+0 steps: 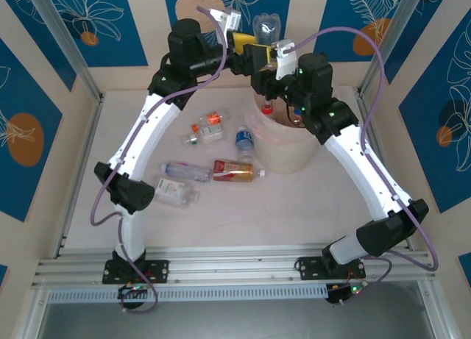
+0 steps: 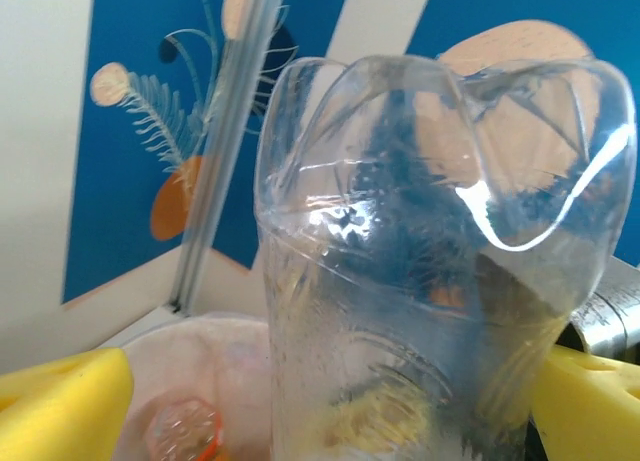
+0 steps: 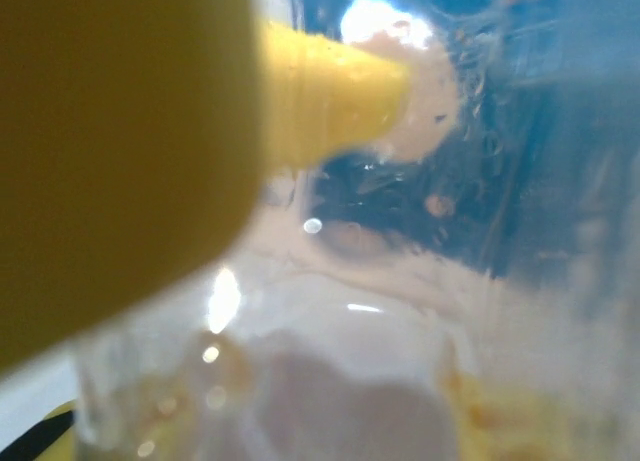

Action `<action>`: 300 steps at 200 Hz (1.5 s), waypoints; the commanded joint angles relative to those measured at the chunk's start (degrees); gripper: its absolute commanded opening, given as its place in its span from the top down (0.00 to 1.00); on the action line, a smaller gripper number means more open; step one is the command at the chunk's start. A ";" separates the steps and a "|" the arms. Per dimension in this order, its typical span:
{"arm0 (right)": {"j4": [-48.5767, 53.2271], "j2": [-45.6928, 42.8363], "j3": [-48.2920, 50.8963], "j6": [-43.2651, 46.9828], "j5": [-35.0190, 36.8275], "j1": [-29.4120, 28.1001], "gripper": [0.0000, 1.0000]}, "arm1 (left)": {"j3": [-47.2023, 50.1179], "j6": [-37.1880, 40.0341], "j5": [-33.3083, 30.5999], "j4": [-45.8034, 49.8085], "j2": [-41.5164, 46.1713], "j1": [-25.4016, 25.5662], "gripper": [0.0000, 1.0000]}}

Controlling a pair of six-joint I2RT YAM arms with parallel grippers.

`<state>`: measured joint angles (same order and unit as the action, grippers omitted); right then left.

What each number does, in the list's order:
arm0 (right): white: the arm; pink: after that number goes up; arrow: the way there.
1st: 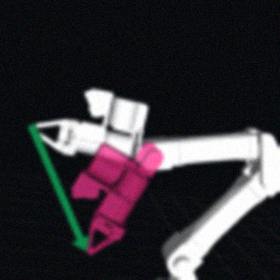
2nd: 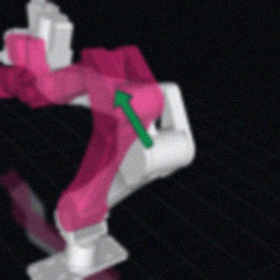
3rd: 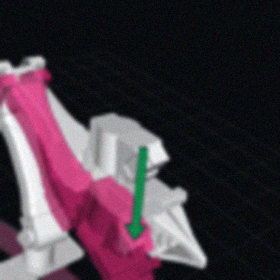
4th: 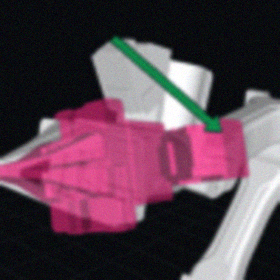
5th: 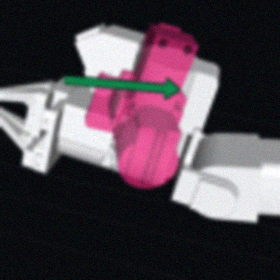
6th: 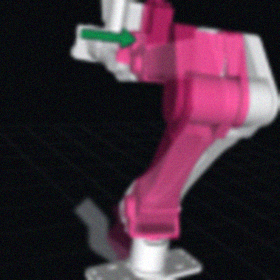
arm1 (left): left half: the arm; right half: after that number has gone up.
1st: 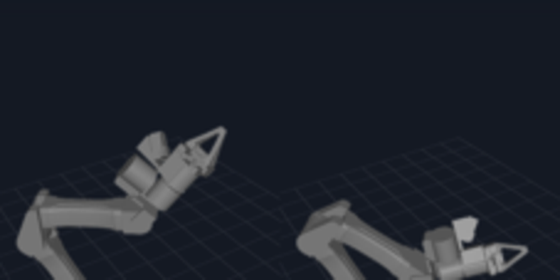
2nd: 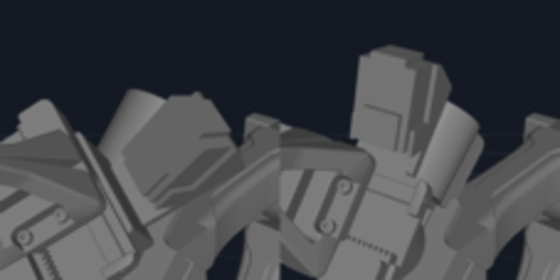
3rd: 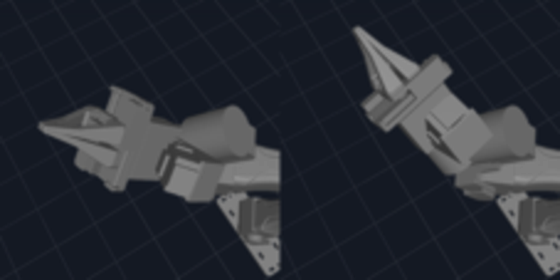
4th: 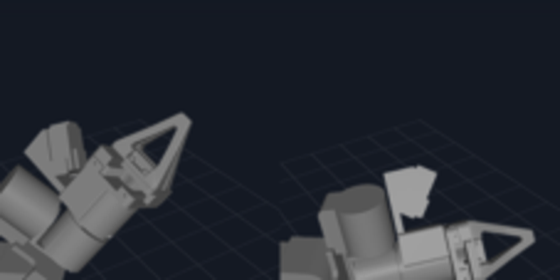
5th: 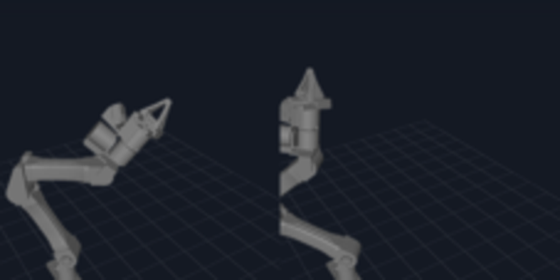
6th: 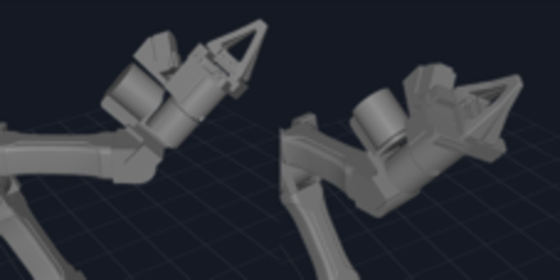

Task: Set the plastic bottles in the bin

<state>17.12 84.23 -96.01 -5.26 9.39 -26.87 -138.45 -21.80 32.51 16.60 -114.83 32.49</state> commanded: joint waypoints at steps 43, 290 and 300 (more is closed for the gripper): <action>-15.56 -0.20 11.16 2.63 15.04 0.81 0.74 | 21.84 9.46 -21.77 0.38 22.30 1.08 0.00; -39.64 8.88 26.85 -0.90 9.85 11.13 0.24 | 49.51 16.32 -44.80 1.85 47.17 0.11 0.00; -39.21 8.37 26.93 -0.90 9.88 11.26 0.18 | 49.47 16.18 -44.55 1.55 47.00 0.07 0.00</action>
<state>-20.45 94.89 -70.70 -5.26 19.00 -16.03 -89.27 -6.87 -11.29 19.09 -68.55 33.01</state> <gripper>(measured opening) 0.774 0.994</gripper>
